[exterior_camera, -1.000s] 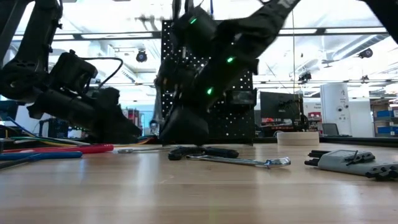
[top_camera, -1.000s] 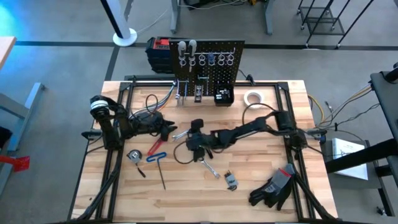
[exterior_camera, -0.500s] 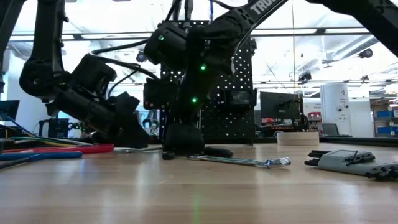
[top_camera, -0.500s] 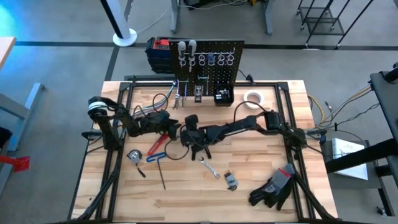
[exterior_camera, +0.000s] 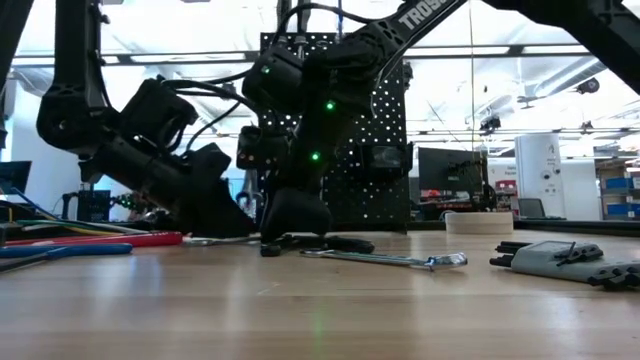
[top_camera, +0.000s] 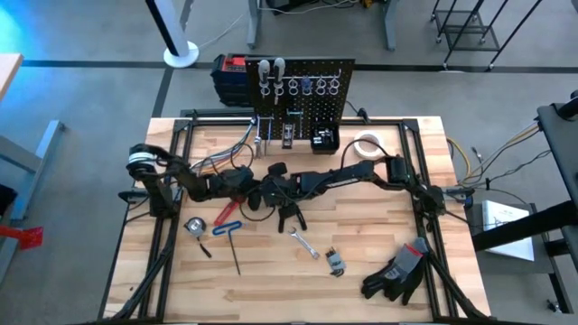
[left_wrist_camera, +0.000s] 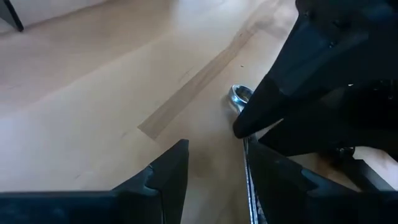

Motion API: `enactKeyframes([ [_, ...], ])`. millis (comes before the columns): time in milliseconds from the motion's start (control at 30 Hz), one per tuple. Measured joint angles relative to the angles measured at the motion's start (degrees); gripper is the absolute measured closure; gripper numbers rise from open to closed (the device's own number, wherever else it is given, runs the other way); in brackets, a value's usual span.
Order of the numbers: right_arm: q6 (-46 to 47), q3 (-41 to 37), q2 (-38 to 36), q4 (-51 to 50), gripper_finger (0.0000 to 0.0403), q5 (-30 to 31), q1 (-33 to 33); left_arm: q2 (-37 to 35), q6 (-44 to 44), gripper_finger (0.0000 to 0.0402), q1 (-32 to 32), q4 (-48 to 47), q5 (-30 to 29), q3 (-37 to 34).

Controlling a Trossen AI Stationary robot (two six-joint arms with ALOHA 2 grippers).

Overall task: Hang tools onto peg board
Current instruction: Hang the wrench on the peg board

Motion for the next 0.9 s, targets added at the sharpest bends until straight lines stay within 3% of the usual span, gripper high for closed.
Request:
enactKeyframes([
  [200,2.0,0.0,0.0,-0.8,0.0332,-1.2,-0.6,-0.1,-1.0,0.0245,-0.3,-1.4,-0.1,0.1],
  [367,3.4,0.0,-0.2,-0.8,0.0328,-0.7,-0.3,0.0,-2.0,0.0245,-1.6,-1.5,0.7,0.3],
  [567,4.5,0.2,0.3,-1.9,0.0322,-9.5,-1.0,0.1,-2.8,0.0245,-3.8,-2.4,1.9,1.5],
  [900,4.4,0.2,0.9,-2.3,0.0333,-12.0,-1.3,0.2,-2.3,0.0245,-5.5,-0.9,4.5,1.6],
])
